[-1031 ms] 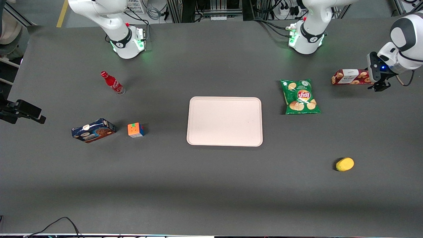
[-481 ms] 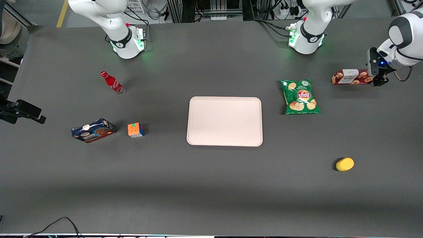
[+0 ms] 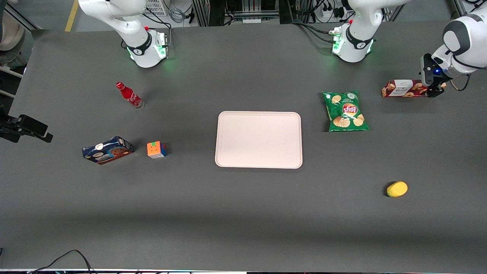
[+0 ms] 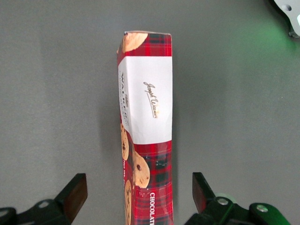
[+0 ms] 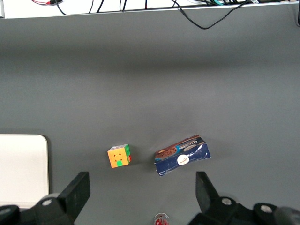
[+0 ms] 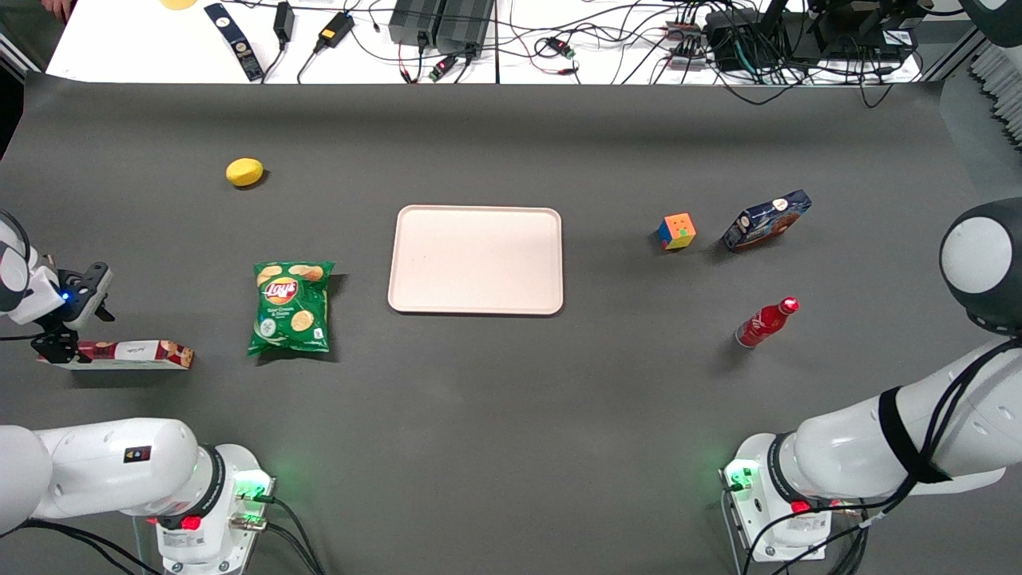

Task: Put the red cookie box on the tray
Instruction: 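Lower the left gripper around the cookie box and close it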

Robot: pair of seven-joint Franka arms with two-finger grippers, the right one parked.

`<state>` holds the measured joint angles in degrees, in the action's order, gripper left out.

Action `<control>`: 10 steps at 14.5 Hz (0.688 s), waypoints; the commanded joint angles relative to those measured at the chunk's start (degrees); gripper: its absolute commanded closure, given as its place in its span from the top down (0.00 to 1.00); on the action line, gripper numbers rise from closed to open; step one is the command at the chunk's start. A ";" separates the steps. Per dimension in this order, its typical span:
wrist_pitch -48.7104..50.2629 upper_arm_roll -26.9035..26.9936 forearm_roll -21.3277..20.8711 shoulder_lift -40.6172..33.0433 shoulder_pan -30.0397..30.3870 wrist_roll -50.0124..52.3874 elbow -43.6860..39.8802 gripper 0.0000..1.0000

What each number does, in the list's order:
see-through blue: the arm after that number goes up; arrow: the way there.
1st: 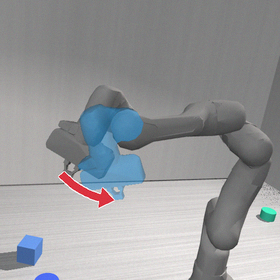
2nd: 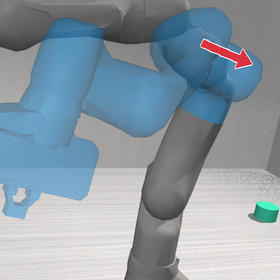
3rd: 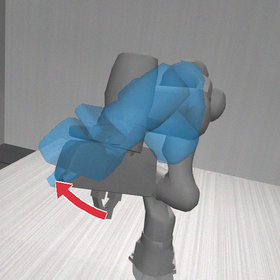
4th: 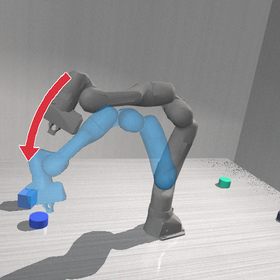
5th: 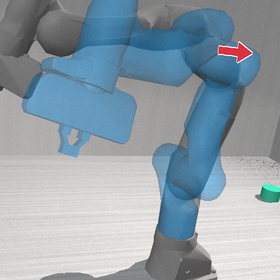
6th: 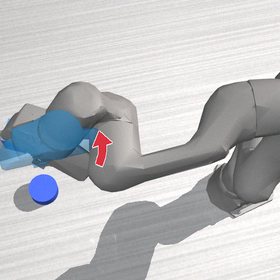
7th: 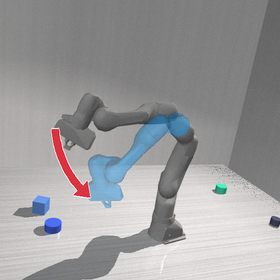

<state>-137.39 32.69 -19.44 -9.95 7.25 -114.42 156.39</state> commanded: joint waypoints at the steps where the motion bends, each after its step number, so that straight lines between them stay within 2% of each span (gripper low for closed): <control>1: -6.02 3.33 -0.86 -0.42 1.36 -3.43 2.68 1.00; 10: -9.90 4.67 -0.86 0.45 2.15 -3.62 4.19 1.00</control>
<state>-144.68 36.72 -19.46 -9.61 8.70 -117.26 159.01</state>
